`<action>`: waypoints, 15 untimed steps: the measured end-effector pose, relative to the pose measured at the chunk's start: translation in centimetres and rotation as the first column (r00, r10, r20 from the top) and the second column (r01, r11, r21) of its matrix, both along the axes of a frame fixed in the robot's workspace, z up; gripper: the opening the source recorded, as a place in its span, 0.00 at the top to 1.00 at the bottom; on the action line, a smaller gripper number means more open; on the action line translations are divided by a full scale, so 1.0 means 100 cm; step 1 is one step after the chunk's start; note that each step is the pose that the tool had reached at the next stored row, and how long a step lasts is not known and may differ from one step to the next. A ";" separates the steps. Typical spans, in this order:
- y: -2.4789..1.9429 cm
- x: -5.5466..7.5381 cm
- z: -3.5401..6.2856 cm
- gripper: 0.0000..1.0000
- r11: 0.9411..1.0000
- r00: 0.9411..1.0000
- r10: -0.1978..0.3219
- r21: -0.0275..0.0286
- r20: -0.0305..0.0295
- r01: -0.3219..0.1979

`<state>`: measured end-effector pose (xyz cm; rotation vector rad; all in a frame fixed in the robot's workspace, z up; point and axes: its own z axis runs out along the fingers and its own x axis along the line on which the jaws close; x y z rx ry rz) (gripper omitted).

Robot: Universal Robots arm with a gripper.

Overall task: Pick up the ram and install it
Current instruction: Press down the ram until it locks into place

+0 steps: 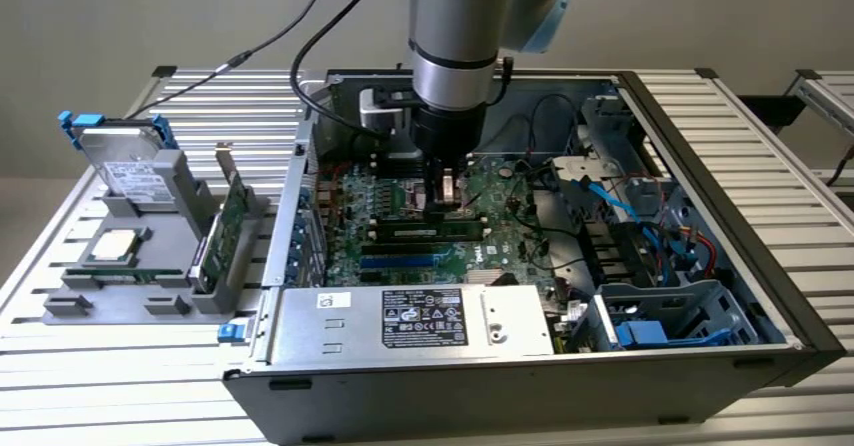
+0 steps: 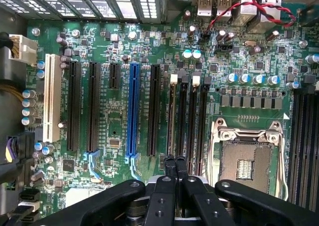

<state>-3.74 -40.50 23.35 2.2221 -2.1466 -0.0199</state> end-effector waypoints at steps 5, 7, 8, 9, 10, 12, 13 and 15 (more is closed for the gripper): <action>0.0000 0.000 -0.0029 0.90 1.000 1.000 0.000 0.000 0.000 0.000; -0.0001 0.000 -0.0043 0.90 1.000 1.000 0.000 -0.001 0.000 0.000; -0.0001 0.000 -0.0049 0.90 1.000 1.000 0.000 -0.001 0.000 0.000; -0.0001 0.000 -0.0056 0.90 1.000 1.000 0.000 -0.001 0.000 0.000; -0.0002 0.000 -0.0063 0.90 1.000 1.000 -0.001 -0.001 -0.001 0.001; -0.0001 0.000 -0.0080 0.90 1.000 1.000 -0.001 0.000 0.000 0.001; -0.0001 0.000 -0.0084 0.90 1.000 1.000 -0.001 -0.001 0.000 0.001; -0.0001 0.000 -0.0084 0.90 1.000 1.000 -0.001 -0.001 0.000 0.001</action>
